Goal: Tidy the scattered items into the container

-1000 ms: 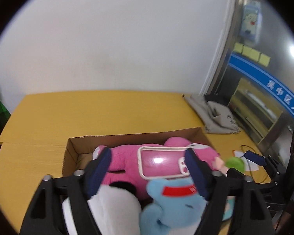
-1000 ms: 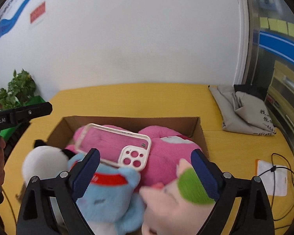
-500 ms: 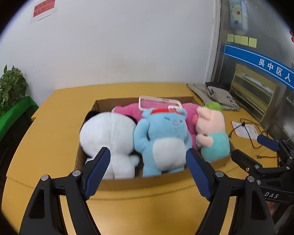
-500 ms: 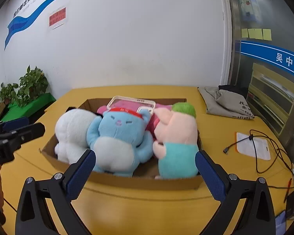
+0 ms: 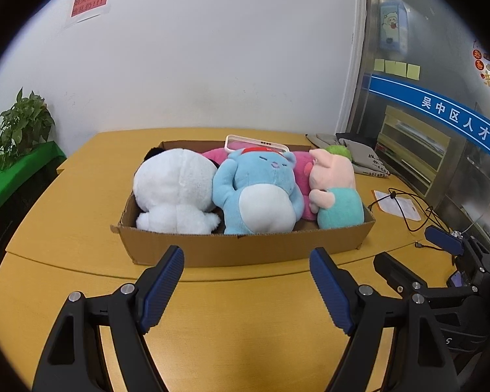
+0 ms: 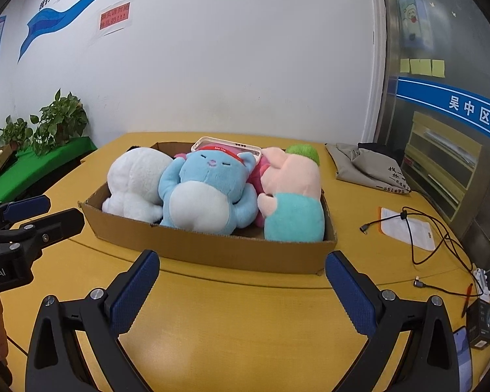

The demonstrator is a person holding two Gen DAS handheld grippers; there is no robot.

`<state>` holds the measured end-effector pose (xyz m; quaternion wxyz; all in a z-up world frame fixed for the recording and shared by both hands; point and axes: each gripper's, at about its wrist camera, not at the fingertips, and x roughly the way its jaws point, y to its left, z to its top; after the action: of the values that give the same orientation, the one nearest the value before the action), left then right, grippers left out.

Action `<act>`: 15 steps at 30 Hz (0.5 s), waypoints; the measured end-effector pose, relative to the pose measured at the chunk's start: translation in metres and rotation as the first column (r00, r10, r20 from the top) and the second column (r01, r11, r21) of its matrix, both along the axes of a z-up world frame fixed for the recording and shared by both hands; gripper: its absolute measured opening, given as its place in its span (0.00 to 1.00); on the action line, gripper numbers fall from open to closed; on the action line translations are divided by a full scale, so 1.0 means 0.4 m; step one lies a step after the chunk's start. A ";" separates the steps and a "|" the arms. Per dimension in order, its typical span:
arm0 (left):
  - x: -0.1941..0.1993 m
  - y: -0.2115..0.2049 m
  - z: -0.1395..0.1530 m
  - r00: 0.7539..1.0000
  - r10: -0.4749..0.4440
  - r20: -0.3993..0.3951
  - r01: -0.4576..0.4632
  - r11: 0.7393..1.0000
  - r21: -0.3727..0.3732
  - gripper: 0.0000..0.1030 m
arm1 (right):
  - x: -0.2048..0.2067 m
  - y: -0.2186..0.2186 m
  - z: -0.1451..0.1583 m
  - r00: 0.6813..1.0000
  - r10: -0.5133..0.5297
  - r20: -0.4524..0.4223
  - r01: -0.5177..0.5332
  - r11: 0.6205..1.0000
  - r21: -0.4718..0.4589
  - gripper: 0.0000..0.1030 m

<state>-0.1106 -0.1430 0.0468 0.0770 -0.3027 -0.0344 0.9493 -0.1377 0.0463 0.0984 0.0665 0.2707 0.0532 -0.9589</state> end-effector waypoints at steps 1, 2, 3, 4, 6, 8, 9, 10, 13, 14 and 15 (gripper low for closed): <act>0.004 0.002 -0.007 1.000 -0.001 0.002 0.001 1.000 0.000 0.77 | 0.007 0.000 -0.006 1.000 0.000 0.001 0.000 1.000 0.001 1.00; 0.007 0.005 -0.014 1.000 -0.003 0.006 0.003 1.000 -0.001 0.77 | 0.012 0.000 -0.011 1.000 -0.001 0.000 0.001 1.000 0.003 1.00; 0.008 0.007 -0.021 1.000 -0.006 0.010 0.006 1.000 -0.001 0.77 | 0.016 0.000 -0.016 1.000 -0.002 0.000 0.002 1.000 0.005 1.00; 0.009 0.010 -0.029 1.000 -0.008 0.016 0.008 1.000 -0.002 0.77 | 0.021 0.001 -0.021 1.000 -0.005 0.002 0.005 1.000 0.006 1.00; 0.009 0.016 -0.042 1.000 -0.008 0.025 0.008 1.000 -0.003 0.77 | 0.027 0.003 -0.030 1.000 -0.007 0.008 0.007 1.000 0.005 1.00; 0.009 0.019 -0.054 0.999 -0.009 0.033 0.009 1.000 0.002 0.77 | 0.034 0.007 -0.036 1.000 -0.010 0.006 0.010 1.000 0.008 1.00; 0.009 0.020 -0.058 0.999 -0.012 0.035 0.012 1.000 0.006 0.77 | 0.036 0.010 -0.039 1.000 -0.014 0.007 0.014 1.000 0.008 1.00; 0.009 0.021 -0.061 0.999 -0.014 0.035 0.014 1.000 0.008 0.77 | 0.038 0.014 -0.041 1.000 -0.019 0.008 0.019 1.000 0.007 1.00; 0.009 0.023 -0.068 0.999 -0.012 0.035 0.012 1.000 0.010 0.77 | 0.037 0.024 -0.046 0.999 -0.031 0.013 0.031 1.000 0.003 1.00; 0.009 0.024 -0.070 0.999 -0.013 0.036 0.012 1.000 0.010 0.77 | 0.037 0.027 -0.048 0.999 -0.034 0.014 0.034 0.999 0.003 1.00; 0.009 0.024 -0.072 0.999 -0.014 0.037 0.013 1.000 0.011 0.77 | 0.037 0.029 -0.048 0.999 -0.036 0.015 0.036 0.999 0.003 1.00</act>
<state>-0.1070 -0.1335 0.0180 0.0844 -0.3200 -0.0390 0.9428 -0.1230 0.0578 0.0791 0.0492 0.2788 0.0490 -0.9578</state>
